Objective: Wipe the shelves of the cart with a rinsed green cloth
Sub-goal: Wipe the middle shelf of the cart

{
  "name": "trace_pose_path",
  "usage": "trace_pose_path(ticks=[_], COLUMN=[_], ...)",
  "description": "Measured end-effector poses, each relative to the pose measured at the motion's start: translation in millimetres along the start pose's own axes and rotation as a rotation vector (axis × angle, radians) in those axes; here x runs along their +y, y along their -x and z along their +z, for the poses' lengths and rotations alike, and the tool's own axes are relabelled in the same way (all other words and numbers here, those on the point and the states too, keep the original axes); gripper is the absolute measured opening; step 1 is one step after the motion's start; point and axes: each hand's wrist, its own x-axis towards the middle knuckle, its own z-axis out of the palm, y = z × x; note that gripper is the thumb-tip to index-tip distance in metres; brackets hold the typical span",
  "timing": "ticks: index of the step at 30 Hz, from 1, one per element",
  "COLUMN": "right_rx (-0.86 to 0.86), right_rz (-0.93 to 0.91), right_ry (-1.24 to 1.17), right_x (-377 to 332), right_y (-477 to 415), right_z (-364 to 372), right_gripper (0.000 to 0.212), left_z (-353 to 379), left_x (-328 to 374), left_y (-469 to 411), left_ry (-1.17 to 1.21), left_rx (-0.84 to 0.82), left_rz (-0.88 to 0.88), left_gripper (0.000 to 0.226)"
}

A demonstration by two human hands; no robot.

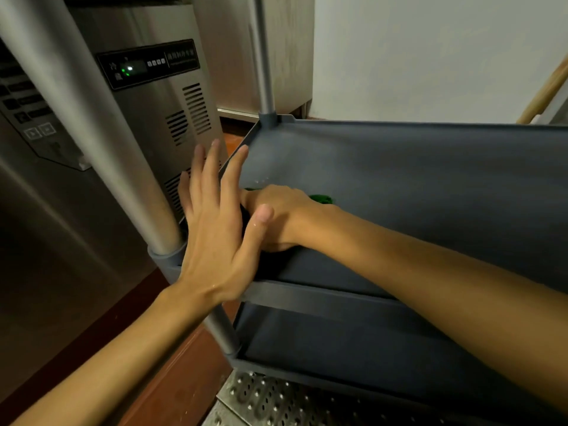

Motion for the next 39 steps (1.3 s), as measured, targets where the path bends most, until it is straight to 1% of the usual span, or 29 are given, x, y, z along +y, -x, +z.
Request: trace_pose_path(ticks=[2, 3, 4, 7, 8, 10, 14, 19, 22, 24, 27, 28, 30, 32, 34, 35, 36, 37, 39], right_rx=[-0.063, -0.074, -0.085, -0.146, -0.158, -0.179, -0.190, -0.164, -0.130, -0.117, -0.085, -0.065, -0.050, -0.068, -0.141, -0.172, -0.166, -0.112, 0.088], right_rz=[-0.016, -0.005, 0.014, 0.042, 0.056, 0.101, 0.181, 0.285, 0.318, 0.356, 0.420, 0.432, 0.441, 0.432, 0.458, 0.475, 0.498, 0.527, 0.610], right_ry=[-0.026, -0.039, -0.054, -0.021, -0.006, -0.015, -0.050, -0.103, -0.114, -0.119, -0.150, -0.168, -0.203, -0.231, -0.273, -0.317, -0.374, -0.419, -0.401], right_x=[-1.1, -1.5, 2.1, 22.3, 32.2, 51.0, 88.7, 131.3, 156.2, 172.6, 194.3, 199.7, 203.2, 199.8, 191.1, 183.7, 174.8, 163.9, 145.2], right_y=[22.8, 33.4, 40.0, 62.0, 70.9, 94.8, 145.7, 206.7, 241.6, 265.7, 300.5, 308.5, 315.0, 313.9, 316.2, 320.1, 322.6, 323.3, 312.1], right_z=[-11.8, -17.9, -20.5, -20.6, -21.1, -24.2, -29.8, -37.8, -41.5, -44.9, -49.3, -49.2, -47.4, -49.2, -59.1, -66.5, -71.0, -73.3, -60.8], right_gripper=[0.034, 0.037, 0.047, 0.100, 0.109, 0.117, 0.116, 0.116, 0.114, 0.112, 0.105, 0.102, 0.095, 0.095, 0.100, 0.102, 0.101, 0.098, 0.094], left_z=[0.2, 0.1, 0.1, 0.2, 0.1, -0.4, -0.9, 0.7, 2.0, 3.1, 2.1, 0.5, 1.7, 8.9, 26.4, 38.5, 52.4, 67.0, 92.1], left_x=[-3.5, -5.6, -7.7, -10.6, -9.8, -7.7, -6.8, -18.3, -25.8, -31.3, -27.7, -21.4, -0.3, 38.5, 81.7, 102.1, 121.1, 137.9, 166.7], left_y=[-1.2, -2.1, -2.6, -3.1, -3.4, -3.5, -4.2, -7.7, -9.3, -10.7, -11.4, -11.0, -10.4, -11.4, -13.5, -15.3, -17.7, -20.7, -27.5], left_ry=[-0.001, 0.004, 0.004, -0.051, -0.064, -0.079, -0.134, -0.195, -0.182, -0.185, -0.150, -0.120, -0.039, 0.030, 0.060, 0.074, 0.098, 0.127, 0.189], left_rx=[-0.014, -0.034, -0.058, -0.118, -0.136, -0.175, -0.247, -0.356, -0.406, -0.446, -0.416, -0.393, -0.355, -0.367, -0.398, -0.418, -0.436, -0.449, -0.448], left_rz=[-0.040, -0.070, -0.102, -0.149, -0.151, -0.163, -0.170, -0.153, -0.163, -0.147, -0.150, -0.166, -0.158, -0.038, 0.113, 0.159, 0.189, 0.209, 0.233], left_gripper=[0.084, 0.082, 0.081, 0.083, 0.085, 0.087, 0.079, 0.082, 0.072, 0.070, 0.060, 0.061, 0.071, 0.068, 0.061, 0.061, 0.063, 0.066, 0.068])
